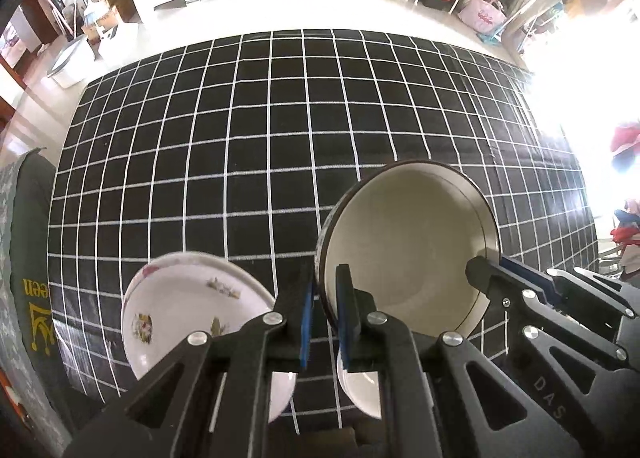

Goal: Organize plates and bowls
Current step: 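Lower the pink-floral bowl into the cream bowl with the left gripper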

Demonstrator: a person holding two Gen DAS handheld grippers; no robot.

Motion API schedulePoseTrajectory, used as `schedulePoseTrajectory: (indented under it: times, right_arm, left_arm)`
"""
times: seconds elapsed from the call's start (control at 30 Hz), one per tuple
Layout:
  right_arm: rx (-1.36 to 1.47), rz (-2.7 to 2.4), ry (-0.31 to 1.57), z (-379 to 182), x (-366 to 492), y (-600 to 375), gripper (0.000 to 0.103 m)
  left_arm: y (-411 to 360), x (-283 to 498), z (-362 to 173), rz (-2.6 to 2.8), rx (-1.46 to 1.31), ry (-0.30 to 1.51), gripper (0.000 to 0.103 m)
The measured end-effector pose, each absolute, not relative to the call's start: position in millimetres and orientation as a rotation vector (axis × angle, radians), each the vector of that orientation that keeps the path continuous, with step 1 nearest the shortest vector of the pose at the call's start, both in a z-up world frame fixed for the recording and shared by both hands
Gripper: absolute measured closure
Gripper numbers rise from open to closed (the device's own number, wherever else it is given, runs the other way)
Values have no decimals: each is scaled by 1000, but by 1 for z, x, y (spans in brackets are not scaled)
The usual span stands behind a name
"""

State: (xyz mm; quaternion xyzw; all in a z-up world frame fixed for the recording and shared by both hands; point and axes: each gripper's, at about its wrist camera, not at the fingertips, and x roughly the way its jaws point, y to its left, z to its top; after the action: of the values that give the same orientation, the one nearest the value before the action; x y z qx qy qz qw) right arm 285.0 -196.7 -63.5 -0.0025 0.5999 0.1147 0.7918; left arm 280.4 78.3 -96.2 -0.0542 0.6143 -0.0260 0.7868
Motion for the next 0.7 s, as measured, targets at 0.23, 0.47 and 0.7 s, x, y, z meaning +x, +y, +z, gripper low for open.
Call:
schedulePoseTrajectory:
  times: [0.23, 0.47, 0.7]
  right_arm:
    - [-11, 234, 1292, -63, 263, -198, 90]
    - [10, 211, 1327, -79, 246, -203, 90]
    - [4, 190, 1361, -93, 235, -207, 90]
  left_arm:
    - [47, 260, -83, -68, -118, 1326, 94]
    - [23, 245, -103, -81, -104, 1355, 94]
    - [-18, 226, -128, -102, -91, 1389, 93]
